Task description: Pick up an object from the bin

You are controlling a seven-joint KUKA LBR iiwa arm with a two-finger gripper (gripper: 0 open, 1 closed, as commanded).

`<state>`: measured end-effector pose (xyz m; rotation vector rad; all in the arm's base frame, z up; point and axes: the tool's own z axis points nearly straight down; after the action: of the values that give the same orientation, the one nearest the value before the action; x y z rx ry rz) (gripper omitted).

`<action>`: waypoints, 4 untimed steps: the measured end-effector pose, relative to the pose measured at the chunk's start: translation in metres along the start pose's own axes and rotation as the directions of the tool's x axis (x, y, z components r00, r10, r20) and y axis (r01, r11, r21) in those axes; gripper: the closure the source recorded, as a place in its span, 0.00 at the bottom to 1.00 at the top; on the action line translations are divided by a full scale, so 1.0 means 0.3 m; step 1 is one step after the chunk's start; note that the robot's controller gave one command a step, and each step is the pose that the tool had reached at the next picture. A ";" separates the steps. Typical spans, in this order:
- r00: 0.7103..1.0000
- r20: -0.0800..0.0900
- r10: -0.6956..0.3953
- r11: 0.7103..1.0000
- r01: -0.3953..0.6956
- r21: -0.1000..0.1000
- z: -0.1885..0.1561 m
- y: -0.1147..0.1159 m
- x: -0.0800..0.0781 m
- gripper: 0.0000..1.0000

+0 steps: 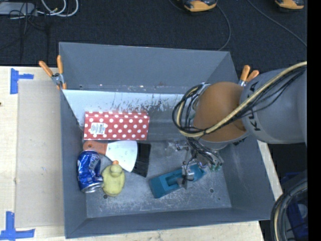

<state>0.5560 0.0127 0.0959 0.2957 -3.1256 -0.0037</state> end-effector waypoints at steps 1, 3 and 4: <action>0.980 -0.007 0.199 0.980 -0.199 0.010 0.073 0.090 -0.073 1.00; 0.978 -0.002 0.209 0.978 -0.209 0.007 -0.047 0.094 -0.076 1.00; 0.978 -0.004 0.210 0.978 -0.209 0.005 -0.182 0.102 -0.081 1.00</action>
Offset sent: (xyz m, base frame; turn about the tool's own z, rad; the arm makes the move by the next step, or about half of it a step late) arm 0.0000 0.0000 0.0000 0.0000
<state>0.5742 0.0471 0.1505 -0.0351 -3.1354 0.0049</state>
